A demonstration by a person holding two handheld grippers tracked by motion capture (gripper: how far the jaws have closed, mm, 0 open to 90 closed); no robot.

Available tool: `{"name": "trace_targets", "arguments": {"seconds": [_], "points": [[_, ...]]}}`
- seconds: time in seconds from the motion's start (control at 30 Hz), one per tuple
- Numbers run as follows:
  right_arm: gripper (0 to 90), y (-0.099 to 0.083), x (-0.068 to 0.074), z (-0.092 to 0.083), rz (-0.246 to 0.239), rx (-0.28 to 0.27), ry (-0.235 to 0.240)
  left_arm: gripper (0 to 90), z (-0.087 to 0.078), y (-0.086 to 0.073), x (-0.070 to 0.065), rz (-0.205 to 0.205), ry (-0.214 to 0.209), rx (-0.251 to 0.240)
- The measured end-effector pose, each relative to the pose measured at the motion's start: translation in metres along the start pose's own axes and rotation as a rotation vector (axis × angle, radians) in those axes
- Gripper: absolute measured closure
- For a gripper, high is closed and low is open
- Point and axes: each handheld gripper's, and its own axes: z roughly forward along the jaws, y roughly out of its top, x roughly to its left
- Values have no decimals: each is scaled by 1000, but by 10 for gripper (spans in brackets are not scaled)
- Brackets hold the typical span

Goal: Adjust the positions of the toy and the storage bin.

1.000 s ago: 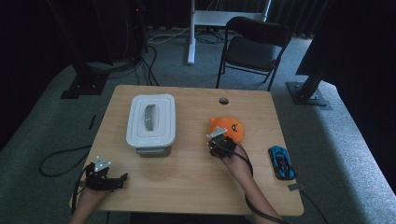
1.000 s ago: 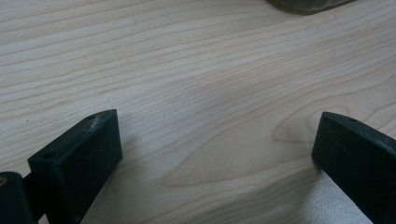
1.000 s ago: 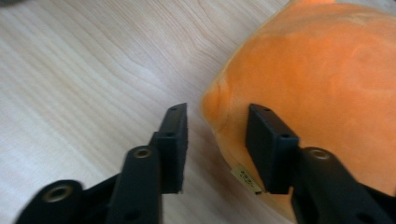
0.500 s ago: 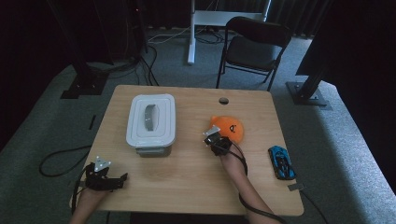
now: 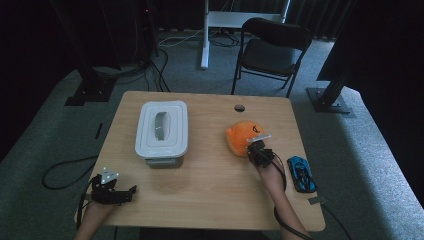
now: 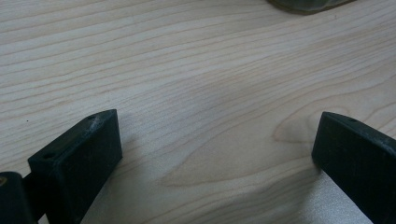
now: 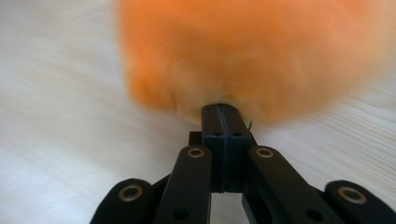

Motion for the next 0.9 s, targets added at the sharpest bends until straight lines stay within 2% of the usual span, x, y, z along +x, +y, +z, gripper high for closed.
{"name": "trace_targets", "arguments": {"seconds": [0.03, 0.07, 0.1, 0.13, 0.2, 0.27, 0.3, 0.33, 0.37, 0.4, 0.43, 0.53, 0.57, 0.6, 0.67, 0.7, 0.73, 0.83, 0.9], "points": [[900, -1, -8, -1, 33, -13, -14, 19, 0, 0, 0, 0, 0, 0], [900, -1, -8, -1, 33, -13, -14, 19, 0, 0, 0, 0, 0, 0], [900, -3, -25, -2, 85, -26, -34, 19, 0, 0, 0, 0, 0, 0], [900, -3, -33, -3, 112, -40, -47, 19, 0, 0, 0, 0, 0, 0], [883, -3, -45, -4, 156, -48, -39, 19, 0, 0, 0, 0, 0, 0], [858, -4, -49, -4, 172, -53, -41, 19, 0, 0, 0, 0, 0, 0], [765, -5, -51, -8, 197, -61, -6, 19, 0, 0, 0, 0, 0, 0], [765, -5, -51, -8, 197, -61, -6, 19, 0, 0, 0, 0, 0, 0], [683, -6, -45, -13, 191, -72, -2, 19, 0, 0, 0, 0, 0, 0], [683, -6, -45, -13, 191, -72, -2, 19, 0, 0, 0, 0, 0, 0], [606, -6, -38, -19, 189, -94, 26, 19, 0, 0, 0, 0, 0, 0], [565, -6, -29, -24, 192, -110, 40, 19, 0, 0, 0, 0, 0, 0], [537, -7, -20, -24, 193, -113, 71, 19, 0, 0, 0, 0, 0, 0], [537, -7, -20, -24, 193, -113, 71, 19, 0, 0, 0, 0, 0, 0], [528, -8, -16, -23, 180, -107, 74, 19, 0, 0, 0, 0, 0, 0], [516, -11, -7, -13, 178, -83, 96, 19, 0, 0, 0, 0, 0, 0], [544, -12, -6, -9, 169, -67, 80, 19, 0, 0, 0, 0, 0, 0], [627, -14, -7, -1, 170, -64, 83, 19, 0, 0, 0, 0, 0, 0], [731, -13, -8, -2, 158, -71, 68, 19, 0, 0, 0, 0, 0, 0]]}}
